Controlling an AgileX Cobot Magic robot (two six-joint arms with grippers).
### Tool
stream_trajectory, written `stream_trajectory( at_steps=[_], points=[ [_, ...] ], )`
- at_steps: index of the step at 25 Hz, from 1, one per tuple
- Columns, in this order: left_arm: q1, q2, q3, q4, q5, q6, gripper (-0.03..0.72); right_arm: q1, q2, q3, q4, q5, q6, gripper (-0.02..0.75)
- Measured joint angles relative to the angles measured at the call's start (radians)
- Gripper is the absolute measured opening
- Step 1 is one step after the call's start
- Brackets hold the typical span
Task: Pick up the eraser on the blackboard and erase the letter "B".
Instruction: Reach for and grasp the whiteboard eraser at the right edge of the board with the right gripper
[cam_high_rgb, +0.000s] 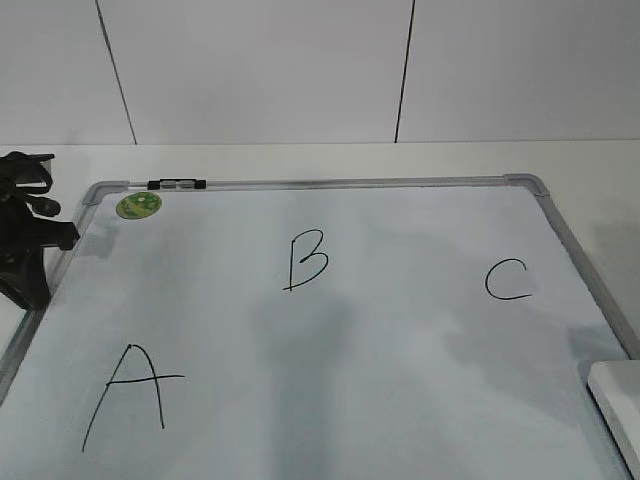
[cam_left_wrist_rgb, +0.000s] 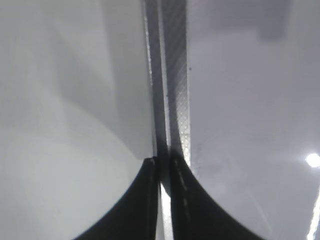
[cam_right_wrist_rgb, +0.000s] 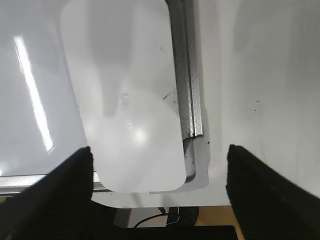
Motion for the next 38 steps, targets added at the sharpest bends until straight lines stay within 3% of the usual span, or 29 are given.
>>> stream_trajectory(
  at_steps=[7, 15, 23, 38],
  points=[
    [0.0, 0.0, -0.002, 0.0, 0.0, 0.0, 0.019, 0.003, 0.047, -0.002, 0.028, -0.014, -0.011, 0.656],
    [0.0, 0.0, -0.002, 0.0, 0.0, 0.0, 0.019, 0.101, 0.108, -0.006, 0.038, -0.071, 0.008, 0.657],
    [0.0, 0.0, -0.002, 0.0, 0.0, 0.0, 0.019, 0.104, 0.125, -0.03, -0.05, -0.087, 0.037, 0.656],
    [0.0, 0.0, -0.002, 0.0, 0.002, 0.0, 0.019, 0.104, 0.16, -0.034, -0.026, -0.089, 0.039, 0.657]
  ],
)
